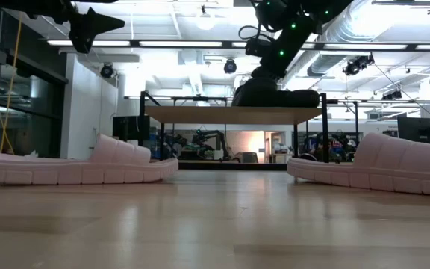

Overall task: Pick and place slides into the shelf
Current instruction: Put the black slide on the shelf

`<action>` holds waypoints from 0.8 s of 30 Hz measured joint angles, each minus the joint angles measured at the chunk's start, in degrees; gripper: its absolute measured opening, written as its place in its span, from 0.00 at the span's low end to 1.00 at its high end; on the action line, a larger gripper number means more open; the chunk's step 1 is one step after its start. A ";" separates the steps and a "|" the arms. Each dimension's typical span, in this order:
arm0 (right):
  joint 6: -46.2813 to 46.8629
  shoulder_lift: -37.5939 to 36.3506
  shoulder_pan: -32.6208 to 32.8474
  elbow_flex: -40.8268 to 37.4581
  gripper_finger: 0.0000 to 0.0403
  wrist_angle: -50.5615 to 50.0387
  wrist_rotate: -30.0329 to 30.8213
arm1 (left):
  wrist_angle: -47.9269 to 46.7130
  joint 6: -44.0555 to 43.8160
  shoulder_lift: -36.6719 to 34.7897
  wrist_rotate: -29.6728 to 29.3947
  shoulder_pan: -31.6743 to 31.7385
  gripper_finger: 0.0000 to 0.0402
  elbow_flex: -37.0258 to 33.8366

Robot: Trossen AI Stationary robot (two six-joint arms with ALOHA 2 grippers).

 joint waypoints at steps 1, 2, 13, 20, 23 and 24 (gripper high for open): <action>0.01 0.41 0.01 0.05 0.00 0.09 0.67 | 0.00 0.00 0.00 0.00 0.00 0.56 0.00; 0.07 0.76 0.03 0.10 0.00 0.16 1.29 | 0.00 0.00 0.00 0.00 0.00 0.56 0.00; -2.33 0.77 0.11 -0.02 0.00 -0.55 3.31 | 0.00 0.00 0.00 0.00 0.00 0.56 0.00; -2.99 0.75 0.28 -0.04 0.00 -1.86 3.68 | -0.02 0.00 0.00 0.00 0.00 0.56 0.00; -3.01 0.75 0.28 -0.04 0.00 -2.15 3.78 | -0.02 0.00 0.00 0.00 -0.02 0.56 0.00; -3.01 0.75 0.28 -0.06 0.00 -2.20 3.81 | -0.02 0.00 0.00 0.00 -0.02 0.56 0.00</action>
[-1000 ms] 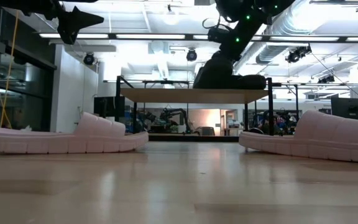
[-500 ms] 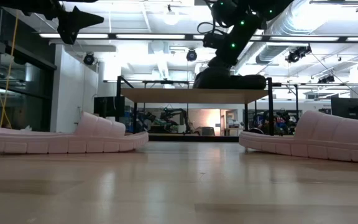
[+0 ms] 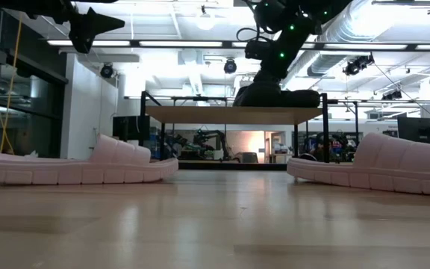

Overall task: Pick and place slides into the shelf
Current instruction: Put the black slide on the shelf

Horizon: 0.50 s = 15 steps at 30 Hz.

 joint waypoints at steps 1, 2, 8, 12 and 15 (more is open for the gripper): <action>0.01 0.02 0.00 -0.02 0.00 -0.16 0.00 | 0.00 -0.01 0.00 0.00 0.02 0.56 0.00; 0.02 0.02 0.00 -0.02 0.00 -0.37 0.01 | 0.00 -0.01 0.00 0.00 0.02 0.56 0.00; 0.45 0.06 0.00 -0.02 0.00 -1.41 0.07 | -0.17 0.00 0.00 0.19 0.02 0.56 0.00; 0.63 0.08 -0.02 -0.06 0.06 -1.95 0.24 | -0.16 0.00 0.00 0.28 0.02 0.56 0.00; 0.63 0.22 -0.08 -0.13 0.15 -2.15 0.81 | -0.15 0.00 0.00 0.39 0.01 0.56 0.00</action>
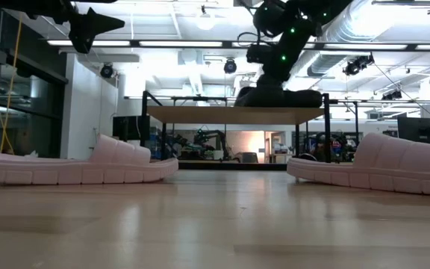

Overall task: Pick and place slides into the shelf
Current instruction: Put the black slide on the shelf

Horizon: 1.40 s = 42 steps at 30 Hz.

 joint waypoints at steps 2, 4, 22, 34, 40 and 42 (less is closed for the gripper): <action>0.07 0.00 0.26 -0.05 0.22 -0.39 0.36 | 0.00 0.00 0.00 0.00 0.01 0.56 0.00; 0.05 0.09 0.81 -0.11 0.28 -0.64 1.31 | 0.00 0.00 0.00 0.00 0.01 0.56 0.00; 4.00 0.17 3.19 8.62 0.41 -8.36 -0.01 | 0.03 0.00 0.00 0.00 -0.01 0.56 0.00; 9.41 -0.02 3.44 13.82 0.41 -18.51 -4.13 | 0.04 0.00 0.00 0.00 -0.01 0.56 0.00; 10.74 -0.02 3.44 13.82 0.41 -19.80 -5.97 | 0.04 0.00 0.00 0.00 0.01 0.56 0.00; 10.73 -0.04 3.47 13.82 0.41 -19.64 -8.12 | 0.07 0.00 0.00 0.00 -0.01 0.56 0.00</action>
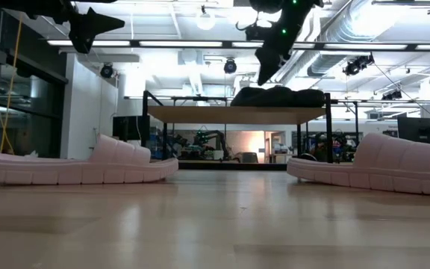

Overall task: Pick and place slides into the shelf
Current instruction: Put the black slide on the shelf

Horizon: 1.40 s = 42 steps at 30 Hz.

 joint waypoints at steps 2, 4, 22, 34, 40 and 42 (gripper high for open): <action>-0.04 0.02 0.02 0.00 0.41 0.53 -2.11 | 0.01 0.00 0.00 0.00 0.01 0.56 0.00; -0.14 0.00 0.02 0.01 0.41 1.34 -4.72 | 0.02 0.00 0.00 -0.01 0.01 0.56 0.00; -2.60 2.30 -3.30 0.11 0.41 13.47 -28.01 | 0.10 0.00 0.00 -0.30 0.01 0.56 0.00; -2.62 6.57 -6.60 0.11 0.41 17.22 -30.02 | 0.09 0.00 0.00 -0.42 0.00 0.56 -0.02; -2.74 7.23 -6.58 0.09 0.41 16.27 -23.36 | 0.07 0.00 0.00 -0.42 0.00 0.56 -0.02; -2.65 7.23 -6.58 0.28 0.41 15.28 -20.70 | 0.08 0.00 0.00 -0.42 0.02 0.56 -0.02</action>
